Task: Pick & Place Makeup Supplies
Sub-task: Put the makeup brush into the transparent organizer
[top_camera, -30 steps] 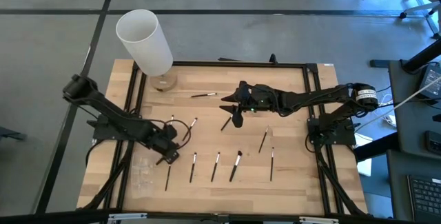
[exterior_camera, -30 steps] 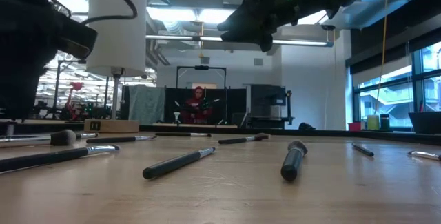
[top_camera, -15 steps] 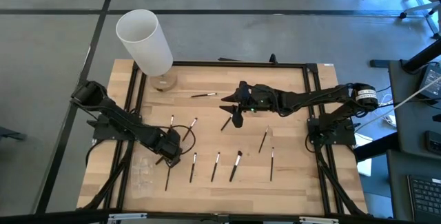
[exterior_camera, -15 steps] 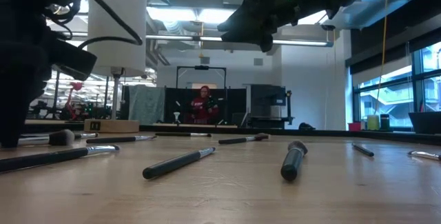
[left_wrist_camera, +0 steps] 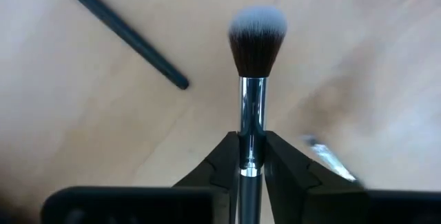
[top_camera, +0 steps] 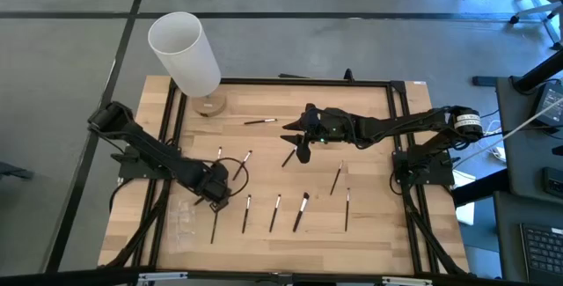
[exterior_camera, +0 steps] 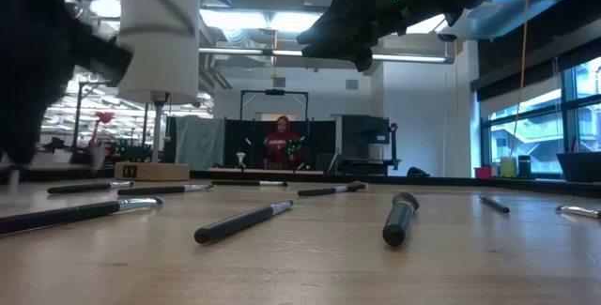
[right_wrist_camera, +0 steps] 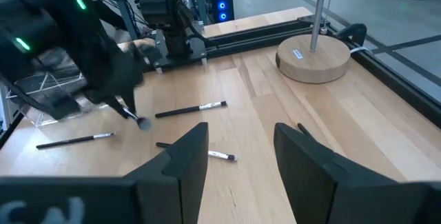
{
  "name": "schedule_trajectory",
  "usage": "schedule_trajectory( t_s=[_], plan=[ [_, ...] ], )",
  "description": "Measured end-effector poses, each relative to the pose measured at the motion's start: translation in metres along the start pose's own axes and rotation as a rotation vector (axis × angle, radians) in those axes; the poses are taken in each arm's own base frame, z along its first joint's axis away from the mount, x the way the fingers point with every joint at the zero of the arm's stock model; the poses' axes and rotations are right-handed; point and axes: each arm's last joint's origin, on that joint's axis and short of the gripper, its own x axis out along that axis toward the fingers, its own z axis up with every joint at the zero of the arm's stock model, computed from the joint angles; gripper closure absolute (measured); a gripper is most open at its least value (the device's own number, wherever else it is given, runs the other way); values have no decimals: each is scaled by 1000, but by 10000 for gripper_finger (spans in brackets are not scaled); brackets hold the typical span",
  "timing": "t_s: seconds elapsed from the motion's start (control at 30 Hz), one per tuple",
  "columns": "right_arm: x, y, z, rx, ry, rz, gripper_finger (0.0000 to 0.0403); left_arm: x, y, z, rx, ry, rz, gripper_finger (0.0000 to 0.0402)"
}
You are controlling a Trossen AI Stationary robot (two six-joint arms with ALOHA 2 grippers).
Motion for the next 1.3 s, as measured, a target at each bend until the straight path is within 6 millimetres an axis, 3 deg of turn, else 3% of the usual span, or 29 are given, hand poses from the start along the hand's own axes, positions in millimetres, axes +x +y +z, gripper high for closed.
schedule_trajectory(
  t_s=[0.27, 0.43, 0.6, 0.87, 1.3],
  plan=[
    [0, 0, -1, -3, 6, -1, 237, -85, 8, -13, -28, -207, 181, 349],
    [0, 0, -1, -21, 8, -1, 237, -110, 14, -34, -56, -358, 174, 349],
    [0, 0, -2, -24, 20, -3, 237, -111, 14, -59, -74, -429, 161, 347],
    [0, -2, -3, -21, 24, -48, 237, -87, 9, -95, -50, -515, 181, 346],
    [0, -3, -3, 39, 16, -82, 237, -64, -6, -128, -67, -558, 164, 345]
  ],
)
